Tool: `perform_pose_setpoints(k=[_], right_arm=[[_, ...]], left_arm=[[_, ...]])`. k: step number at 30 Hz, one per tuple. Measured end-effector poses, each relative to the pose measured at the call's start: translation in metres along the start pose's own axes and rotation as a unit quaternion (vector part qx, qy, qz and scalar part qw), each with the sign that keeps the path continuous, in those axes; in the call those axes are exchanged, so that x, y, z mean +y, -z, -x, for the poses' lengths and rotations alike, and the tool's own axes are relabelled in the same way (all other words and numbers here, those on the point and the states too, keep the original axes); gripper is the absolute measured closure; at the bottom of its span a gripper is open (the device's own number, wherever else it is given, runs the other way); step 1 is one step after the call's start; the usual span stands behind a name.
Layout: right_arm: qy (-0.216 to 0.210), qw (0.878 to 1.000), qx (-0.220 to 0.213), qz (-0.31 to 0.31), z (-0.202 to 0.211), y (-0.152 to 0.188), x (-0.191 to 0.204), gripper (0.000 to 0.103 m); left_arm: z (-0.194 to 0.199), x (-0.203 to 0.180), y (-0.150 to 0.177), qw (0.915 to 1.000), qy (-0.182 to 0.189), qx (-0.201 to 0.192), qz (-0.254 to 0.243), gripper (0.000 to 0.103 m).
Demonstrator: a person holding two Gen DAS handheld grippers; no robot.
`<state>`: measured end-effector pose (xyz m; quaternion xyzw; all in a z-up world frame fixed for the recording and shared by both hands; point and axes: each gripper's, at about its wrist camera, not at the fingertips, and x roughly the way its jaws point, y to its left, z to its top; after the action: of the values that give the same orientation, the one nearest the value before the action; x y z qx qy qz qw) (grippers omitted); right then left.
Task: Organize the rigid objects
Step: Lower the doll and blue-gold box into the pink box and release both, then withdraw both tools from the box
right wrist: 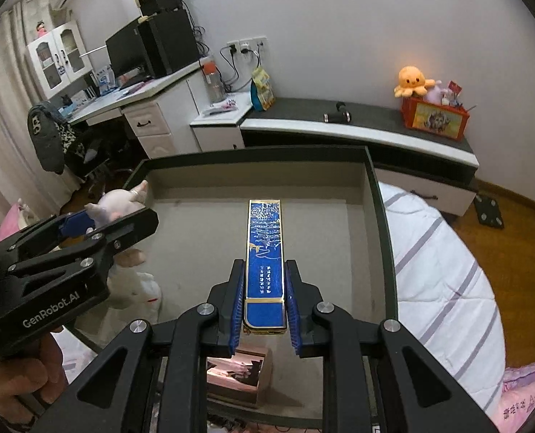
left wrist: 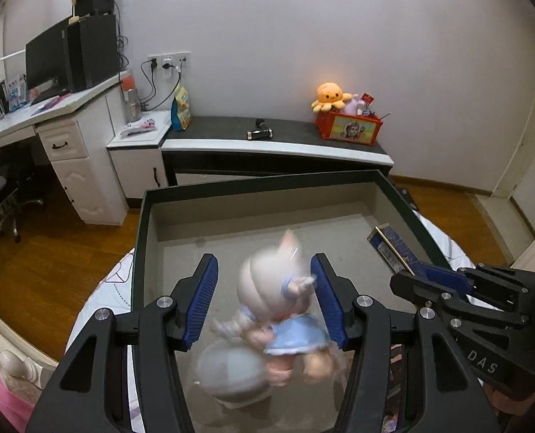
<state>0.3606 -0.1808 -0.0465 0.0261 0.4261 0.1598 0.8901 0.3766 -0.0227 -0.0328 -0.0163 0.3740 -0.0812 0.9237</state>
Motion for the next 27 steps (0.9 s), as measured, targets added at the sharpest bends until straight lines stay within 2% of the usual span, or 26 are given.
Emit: perform_pose_setpoints(k=[1,2,4,6,7,10,11,18,27], right_arm=[[0.000,1.000,0.003,-0.003,-0.001,0.001,-0.001,0.082],[0.000,1.000,0.003,-0.005,-0.002,0.002,-0.002,0.082],[0.002,1.000,-0.002,-0.014,0.002,0.005,-0.005,0.067],[0.000,1.000,-0.012,-0.022,0.007,0.006,-0.006,0.016],[0.002,1.000,-0.021,-0.023,0.012,0.007,-0.006,0.014],[0.004,0.999,-0.027,-0.041,0.022,0.011,-0.010,0.010],[0.006,0.999,-0.031,-0.043,0.025,0.012,-0.010,0.000],[0.023,0.996,-0.074,-0.051,0.070,0.036,0.000,0.000],[0.032,0.989,-0.135,-0.042,0.140,0.083,0.029,0.000]], left_arm=[[0.000,0.000,0.000,1.0000,-0.002,0.001,-0.001,0.042],[0.002,-0.001,0.001,1.0000,-0.007,-0.001,-0.001,0.027],[0.009,-0.002,0.002,0.9998,-0.011,-0.016,-0.001,0.010],[0.022,-0.001,0.006,0.9993,-0.016,-0.033,-0.001,0.004],[0.029,0.001,0.008,0.9991,-0.015,-0.039,0.002,0.001],[0.055,0.004,0.016,0.9978,-0.026,-0.061,0.004,0.000],[0.061,0.005,0.018,0.9975,-0.028,-0.065,0.004,0.000],[0.119,0.007,0.050,0.9949,-0.032,-0.096,0.005,0.000],[0.187,0.000,0.095,0.9913,-0.050,-0.121,0.012,0.000]])
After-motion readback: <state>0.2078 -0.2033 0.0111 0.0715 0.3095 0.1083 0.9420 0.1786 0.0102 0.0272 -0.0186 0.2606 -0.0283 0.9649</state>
